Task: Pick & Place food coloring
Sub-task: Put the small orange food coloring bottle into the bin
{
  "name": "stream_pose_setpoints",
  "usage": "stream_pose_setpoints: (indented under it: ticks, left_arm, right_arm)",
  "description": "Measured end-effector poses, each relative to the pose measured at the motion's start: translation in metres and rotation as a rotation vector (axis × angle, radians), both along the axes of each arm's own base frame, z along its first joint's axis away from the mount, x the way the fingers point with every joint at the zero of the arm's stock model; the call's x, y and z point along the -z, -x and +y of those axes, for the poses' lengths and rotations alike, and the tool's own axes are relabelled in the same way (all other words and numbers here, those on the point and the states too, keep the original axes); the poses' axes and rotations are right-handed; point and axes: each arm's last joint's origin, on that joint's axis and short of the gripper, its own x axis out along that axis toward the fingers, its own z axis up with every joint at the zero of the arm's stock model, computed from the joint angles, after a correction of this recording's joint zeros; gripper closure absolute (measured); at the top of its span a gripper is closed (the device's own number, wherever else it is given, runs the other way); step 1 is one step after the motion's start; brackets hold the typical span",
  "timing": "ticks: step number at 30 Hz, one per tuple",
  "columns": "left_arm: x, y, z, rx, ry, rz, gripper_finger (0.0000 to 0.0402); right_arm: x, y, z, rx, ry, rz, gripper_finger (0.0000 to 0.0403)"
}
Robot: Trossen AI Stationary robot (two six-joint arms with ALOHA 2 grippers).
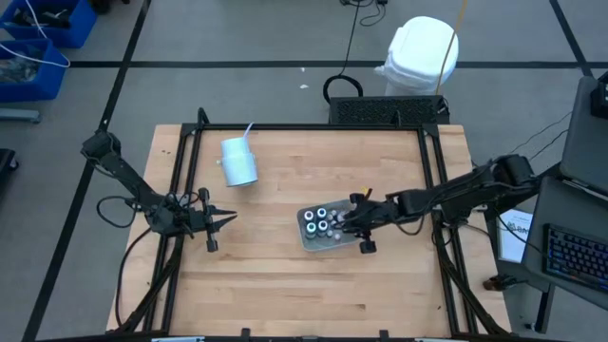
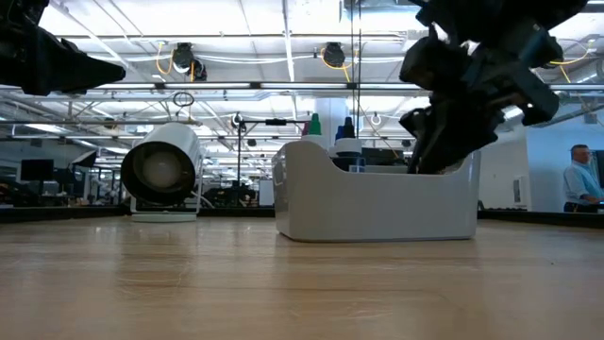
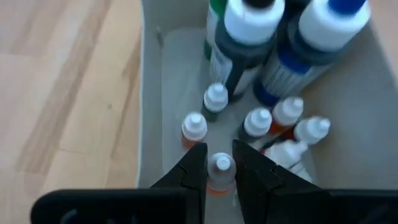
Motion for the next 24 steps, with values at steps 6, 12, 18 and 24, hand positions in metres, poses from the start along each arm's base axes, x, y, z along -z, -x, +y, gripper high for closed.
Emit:
stream_pose_setpoints:
  ticks: [6, 12, 18, 24]
  left_arm:
    - [0.000, 0.000, 0.000, 0.000, 0.000, 0.000, 0.0355]
    - [0.000, 0.000, 0.000, 0.000, 0.000, 0.000, 0.0355]
    - [0.000, 0.000, 0.000, 0.001, 0.000, 0.000, 0.0355]
    - [0.000, 0.000, 0.000, 0.000, 0.001, 0.000, 0.0355]
  right_arm:
    - [0.000, -0.001, -0.001, 0.057, 0.025, -0.010, 0.0355]
    - [-0.006, 0.000, 0.000, 0.080, -0.007, -0.031, 0.0355]
    - [-0.005, 0.002, 0.008, 0.120, 0.012, -0.033, 0.0355]
    - [-0.005, 0.004, 0.015, 0.165, 0.056, -0.046, 0.0355]
